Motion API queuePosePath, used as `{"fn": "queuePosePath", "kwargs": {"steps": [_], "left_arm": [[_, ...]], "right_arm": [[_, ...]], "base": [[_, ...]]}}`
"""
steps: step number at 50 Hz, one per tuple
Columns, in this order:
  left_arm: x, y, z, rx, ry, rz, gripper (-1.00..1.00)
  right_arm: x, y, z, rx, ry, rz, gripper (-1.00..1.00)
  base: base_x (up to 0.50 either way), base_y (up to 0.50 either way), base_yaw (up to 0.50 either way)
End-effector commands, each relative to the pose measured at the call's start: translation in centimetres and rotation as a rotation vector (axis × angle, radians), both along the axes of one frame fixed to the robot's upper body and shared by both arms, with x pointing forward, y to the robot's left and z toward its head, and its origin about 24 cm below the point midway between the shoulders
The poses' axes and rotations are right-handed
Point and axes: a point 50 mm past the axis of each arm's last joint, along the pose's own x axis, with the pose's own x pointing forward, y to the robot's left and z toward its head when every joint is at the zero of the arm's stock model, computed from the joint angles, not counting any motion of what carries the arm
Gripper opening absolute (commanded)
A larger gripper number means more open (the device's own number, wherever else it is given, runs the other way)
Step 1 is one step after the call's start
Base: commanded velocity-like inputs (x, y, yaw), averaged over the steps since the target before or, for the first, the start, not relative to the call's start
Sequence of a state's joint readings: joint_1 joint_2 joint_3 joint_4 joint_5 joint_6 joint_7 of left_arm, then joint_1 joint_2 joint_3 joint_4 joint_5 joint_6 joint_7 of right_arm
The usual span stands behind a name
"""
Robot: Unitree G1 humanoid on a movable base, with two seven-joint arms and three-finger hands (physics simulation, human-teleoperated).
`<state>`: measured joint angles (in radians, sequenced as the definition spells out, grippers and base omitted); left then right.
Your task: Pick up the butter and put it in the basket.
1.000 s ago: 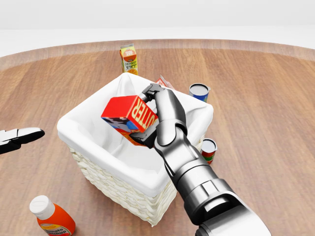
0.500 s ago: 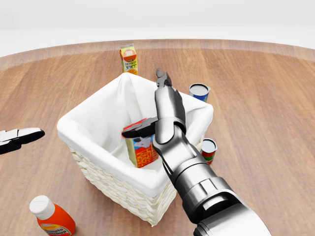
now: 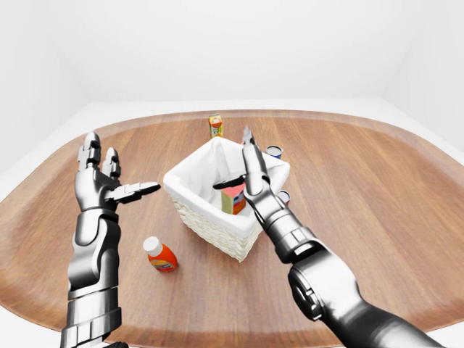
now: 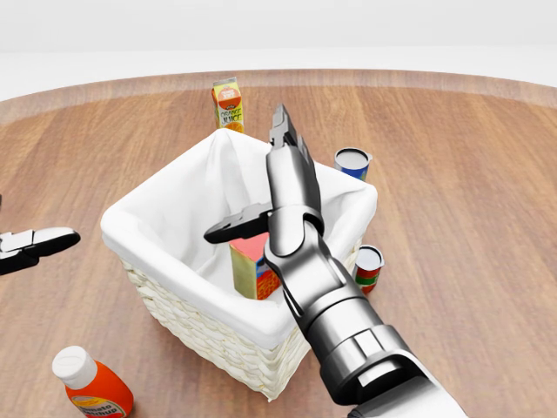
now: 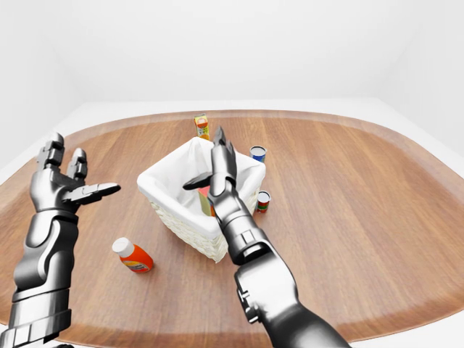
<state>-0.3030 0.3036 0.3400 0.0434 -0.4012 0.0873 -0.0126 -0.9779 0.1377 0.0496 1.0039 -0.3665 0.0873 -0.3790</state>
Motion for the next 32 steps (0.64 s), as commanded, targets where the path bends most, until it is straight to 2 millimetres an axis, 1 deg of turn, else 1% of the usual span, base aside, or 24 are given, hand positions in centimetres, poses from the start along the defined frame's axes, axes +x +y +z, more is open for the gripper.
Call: {"fn": "queuePosePath", "kwargs": {"steps": [1,6,12,20,24,32], "left_arm": [[0.0,-0.1,-0.2,0.001,0.008,-0.004,1.0],[0.3,-0.7,-1.2,0.001,0.046,-0.023,1.0],[0.1,-0.9,-1.2,0.006,0.041,-0.03,1.0],[0.0,-1.5,-1.1,0.018,0.033,-0.046,1.0],[-0.4,-1.7,-0.8,0.026,0.015,-0.05,1.0],[-0.7,-2.2,-0.6,0.042,-0.002,-0.058,1.0]], "right_arm": [[-1.0,0.3,1.6,0.063,-0.108,0.049,1.0],[-2.0,-0.2,3.0,0.128,-0.191,0.074,1.0],[-3.2,-0.9,4.6,0.175,-0.284,0.1,1.0],[-4.7,-2.2,5.4,0.221,-0.354,0.096,1.0],[-5.5,-2.8,6.3,0.244,-0.403,0.104,1.0],[-6.7,-3.9,6.4,0.272,-0.434,0.1,1.0]], "base": [[0.0,0.0,0.0],[0.0,0.0,0.0],[0.0,0.0,0.0],[0.0,0.0,0.0],[0.0,0.0,0.0],[0.0,0.0,0.0]]}}
